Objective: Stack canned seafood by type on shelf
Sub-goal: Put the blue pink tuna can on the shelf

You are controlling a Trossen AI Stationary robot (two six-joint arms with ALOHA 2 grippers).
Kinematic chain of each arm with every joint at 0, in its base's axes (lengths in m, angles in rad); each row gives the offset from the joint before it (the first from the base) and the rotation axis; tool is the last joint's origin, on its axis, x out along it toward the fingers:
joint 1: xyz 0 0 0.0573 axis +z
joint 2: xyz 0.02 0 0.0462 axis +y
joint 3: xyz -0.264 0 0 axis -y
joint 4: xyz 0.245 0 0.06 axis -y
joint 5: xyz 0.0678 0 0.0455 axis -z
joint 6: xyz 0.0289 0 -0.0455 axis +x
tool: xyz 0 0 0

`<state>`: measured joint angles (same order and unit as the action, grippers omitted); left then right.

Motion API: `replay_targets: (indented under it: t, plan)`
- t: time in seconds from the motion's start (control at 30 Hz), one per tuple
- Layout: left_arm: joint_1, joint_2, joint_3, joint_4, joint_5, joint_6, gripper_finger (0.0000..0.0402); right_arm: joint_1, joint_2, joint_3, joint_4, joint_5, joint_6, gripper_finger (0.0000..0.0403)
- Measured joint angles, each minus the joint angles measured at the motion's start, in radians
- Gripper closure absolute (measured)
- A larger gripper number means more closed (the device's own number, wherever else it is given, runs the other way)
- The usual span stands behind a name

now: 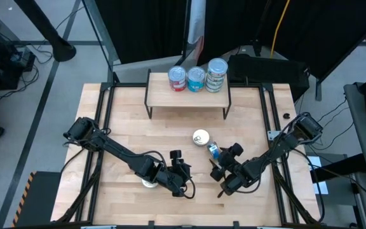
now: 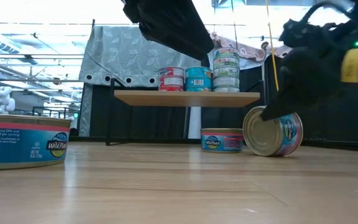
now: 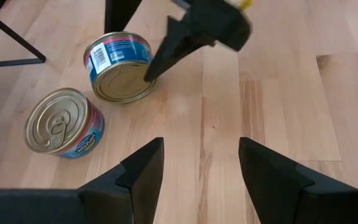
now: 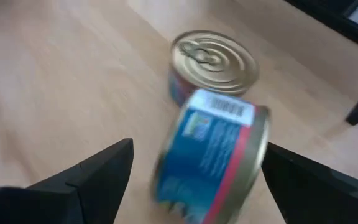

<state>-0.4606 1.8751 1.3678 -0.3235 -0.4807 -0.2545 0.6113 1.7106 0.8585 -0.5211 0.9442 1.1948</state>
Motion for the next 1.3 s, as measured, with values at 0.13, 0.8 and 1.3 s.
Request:
replay_targets:
  t: [0.13,0.8,1.3]
  plan:
    - [0.000,0.000,0.000,0.000,0.000,0.001,0.0194,-0.050,0.000,0.000,-0.011,-0.002,-0.021,0.0064]
    - [0.000,0.000,0.000,0.002,-0.019,-0.003,0.0194,-0.106,-0.001,0.000,-0.034,-0.080,-0.167,0.0233]
    - [0.024,-0.008,0.198,0.058,-0.124,0.213,0.0174,0.028,-0.306,0.000,-0.065,-0.247,-0.382,0.0230]
